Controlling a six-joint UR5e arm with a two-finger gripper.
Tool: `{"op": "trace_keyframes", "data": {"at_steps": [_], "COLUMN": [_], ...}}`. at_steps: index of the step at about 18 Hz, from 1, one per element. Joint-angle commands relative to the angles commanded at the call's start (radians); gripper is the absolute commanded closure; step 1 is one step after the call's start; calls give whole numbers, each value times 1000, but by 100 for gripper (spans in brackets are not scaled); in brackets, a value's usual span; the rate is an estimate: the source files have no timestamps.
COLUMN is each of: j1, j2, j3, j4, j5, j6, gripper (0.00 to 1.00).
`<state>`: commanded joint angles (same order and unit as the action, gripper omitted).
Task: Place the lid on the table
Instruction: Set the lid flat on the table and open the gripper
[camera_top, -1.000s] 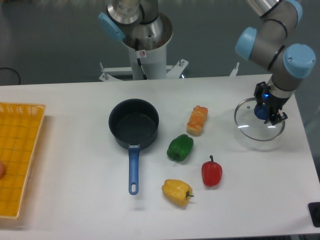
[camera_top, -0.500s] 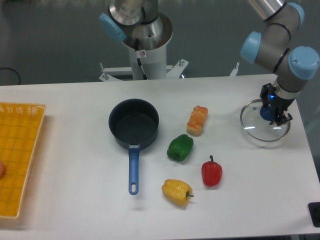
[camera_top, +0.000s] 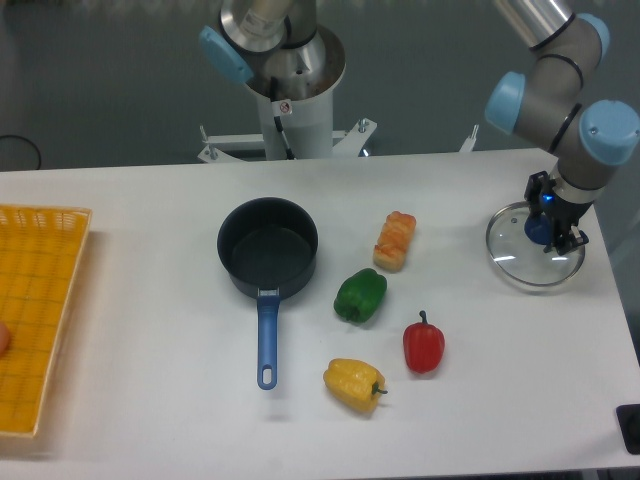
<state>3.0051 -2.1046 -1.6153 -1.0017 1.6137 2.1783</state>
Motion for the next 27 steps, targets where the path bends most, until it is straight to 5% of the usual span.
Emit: {"op": "trace_keyframes", "data": {"at_steps": [27], "j1": [0], "j2": [-17], "j3": [0], "j4": [12], "j5": [18], "j6": [6], "gripper": [39]}}
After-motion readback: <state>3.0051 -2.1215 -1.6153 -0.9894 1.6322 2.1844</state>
